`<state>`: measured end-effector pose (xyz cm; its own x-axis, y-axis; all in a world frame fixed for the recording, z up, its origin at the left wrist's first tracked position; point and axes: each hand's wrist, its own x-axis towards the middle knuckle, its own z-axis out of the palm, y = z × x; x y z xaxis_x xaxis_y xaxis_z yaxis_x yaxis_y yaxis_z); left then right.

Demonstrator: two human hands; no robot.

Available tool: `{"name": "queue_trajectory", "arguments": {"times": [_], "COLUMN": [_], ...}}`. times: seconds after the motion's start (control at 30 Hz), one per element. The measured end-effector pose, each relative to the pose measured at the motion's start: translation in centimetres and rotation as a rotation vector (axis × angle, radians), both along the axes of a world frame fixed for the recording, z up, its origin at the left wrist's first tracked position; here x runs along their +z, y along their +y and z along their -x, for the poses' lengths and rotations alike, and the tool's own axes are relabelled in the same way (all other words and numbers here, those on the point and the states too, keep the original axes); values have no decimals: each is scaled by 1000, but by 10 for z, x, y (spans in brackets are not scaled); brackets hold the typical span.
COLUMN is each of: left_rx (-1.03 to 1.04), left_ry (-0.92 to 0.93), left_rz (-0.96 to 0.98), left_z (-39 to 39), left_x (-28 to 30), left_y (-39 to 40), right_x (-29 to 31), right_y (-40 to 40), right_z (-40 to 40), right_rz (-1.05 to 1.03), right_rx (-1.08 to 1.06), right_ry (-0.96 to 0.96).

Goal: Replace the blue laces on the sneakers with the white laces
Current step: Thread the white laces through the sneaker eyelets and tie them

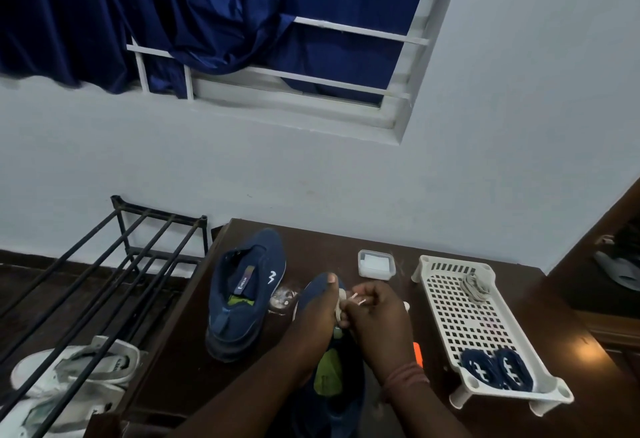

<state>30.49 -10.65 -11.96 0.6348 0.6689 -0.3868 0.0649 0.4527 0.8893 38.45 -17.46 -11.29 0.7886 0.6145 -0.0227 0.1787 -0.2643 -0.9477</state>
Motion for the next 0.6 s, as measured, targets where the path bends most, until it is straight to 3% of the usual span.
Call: {"name": "queue_trajectory", "arguments": {"times": [0.07,0.2,0.4,0.6], "left_rx": [2,-49,-9,-63], "left_ry": [35,41,-18,-46], "left_rz": [-31,-33,-55,-119], "left_z": [-6,-7,-1,2], "left_x": [0,-7,-11,-2], "left_y": [0,2,1,-8], "right_x": [-3,-8,-6,-8], "right_y": [3,6,7,7], "right_z": [4,4,-1,-1], "right_rz": [-96,-197,-156,-173], "right_rx": [-88,-199,-132,-267], "right_ry": [184,355,323,347]}}
